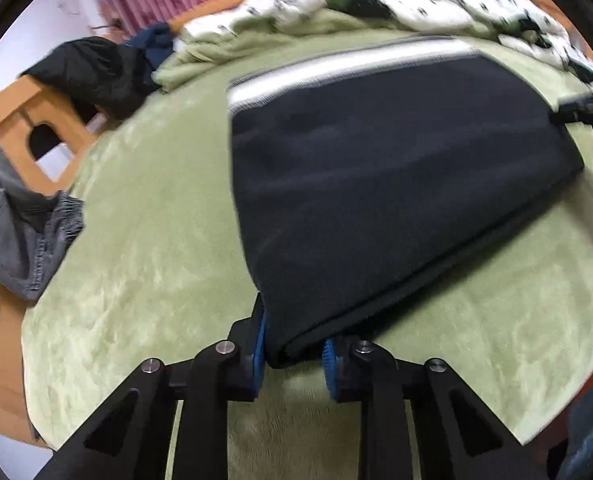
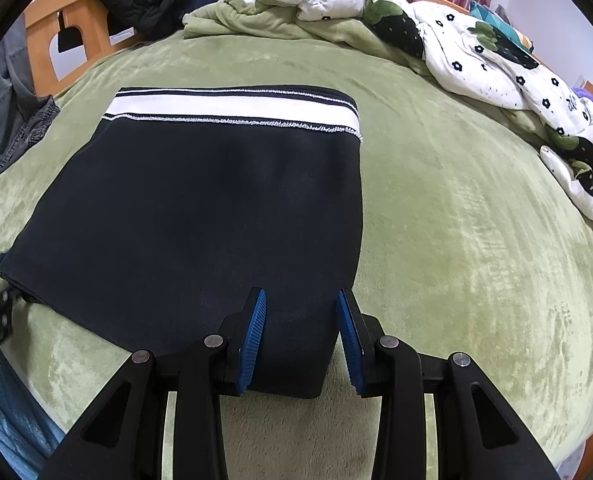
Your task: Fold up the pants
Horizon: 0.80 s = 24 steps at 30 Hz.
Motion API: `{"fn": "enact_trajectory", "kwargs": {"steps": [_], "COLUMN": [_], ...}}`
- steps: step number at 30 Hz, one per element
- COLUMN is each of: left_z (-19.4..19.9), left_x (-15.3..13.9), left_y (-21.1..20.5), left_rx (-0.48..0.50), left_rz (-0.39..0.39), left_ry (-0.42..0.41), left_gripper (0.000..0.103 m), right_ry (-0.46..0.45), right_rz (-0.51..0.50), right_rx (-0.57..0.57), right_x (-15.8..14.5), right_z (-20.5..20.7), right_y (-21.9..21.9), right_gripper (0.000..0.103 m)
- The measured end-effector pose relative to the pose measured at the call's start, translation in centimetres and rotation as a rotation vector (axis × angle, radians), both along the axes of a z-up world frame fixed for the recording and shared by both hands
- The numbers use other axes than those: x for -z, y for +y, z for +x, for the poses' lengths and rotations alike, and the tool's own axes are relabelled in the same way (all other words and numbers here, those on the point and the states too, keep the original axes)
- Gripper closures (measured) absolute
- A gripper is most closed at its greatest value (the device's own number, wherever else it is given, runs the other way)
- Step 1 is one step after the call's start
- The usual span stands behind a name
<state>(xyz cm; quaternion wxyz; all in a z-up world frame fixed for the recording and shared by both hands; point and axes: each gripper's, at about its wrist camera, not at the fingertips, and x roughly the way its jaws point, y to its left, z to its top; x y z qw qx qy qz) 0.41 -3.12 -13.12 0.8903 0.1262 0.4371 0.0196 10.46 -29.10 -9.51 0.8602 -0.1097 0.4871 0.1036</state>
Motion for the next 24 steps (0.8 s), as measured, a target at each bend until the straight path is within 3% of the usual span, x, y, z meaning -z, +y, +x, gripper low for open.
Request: {"fn": "enact_trajectory", "kwargs": {"steps": [2, 3, 5, 9, 14, 17, 20, 24], "left_z": [-0.8, -0.7, -0.1, -0.9, -3.0, -3.7, -2.1, 1.6], "left_x": [-1.3, -1.1, 1.5, 1.1, -0.4, -2.5, -4.7, -5.2], "left_y": [0.8, 0.9, 0.7, -0.3, 1.7, 2.4, 2.6, 1.0], "left_rx": [-0.023, -0.023, -0.026, 0.009, 0.012, 0.035, 0.055, 0.054], "left_rz": [-0.077, -0.077, -0.040, 0.020, -0.188, -0.306, -0.345, -0.290], "left_ry": [-0.054, -0.035, 0.089, 0.070, 0.127, 0.087, 0.038, 0.017], "left_gripper": [0.084, 0.084, 0.084, 0.079, 0.075, 0.075, 0.062, 0.061], "right_ry": [-0.020, -0.025, -0.005, 0.048, 0.009, -0.029, -0.040, -0.009], "right_rz": [-0.004, 0.001, 0.022, -0.009, -0.036, -0.005, 0.017, -0.016], "right_rx": [0.006, 0.010, 0.015, -0.016, -0.061, -0.059, -0.043, -0.025], "right_x": [-0.1, -0.2, 0.3, 1.9, 0.9, -0.1, -0.2, 1.3], "right_z": [0.0, 0.0, 0.2, 0.3, -0.5, -0.7, -0.3, 0.7], "right_y": [-0.2, -0.3, -0.6, -0.3, 0.1, 0.0, 0.2, 0.7], "right_gripper": [0.067, 0.067, 0.067, 0.067, 0.066, 0.066, 0.066, 0.066]}}
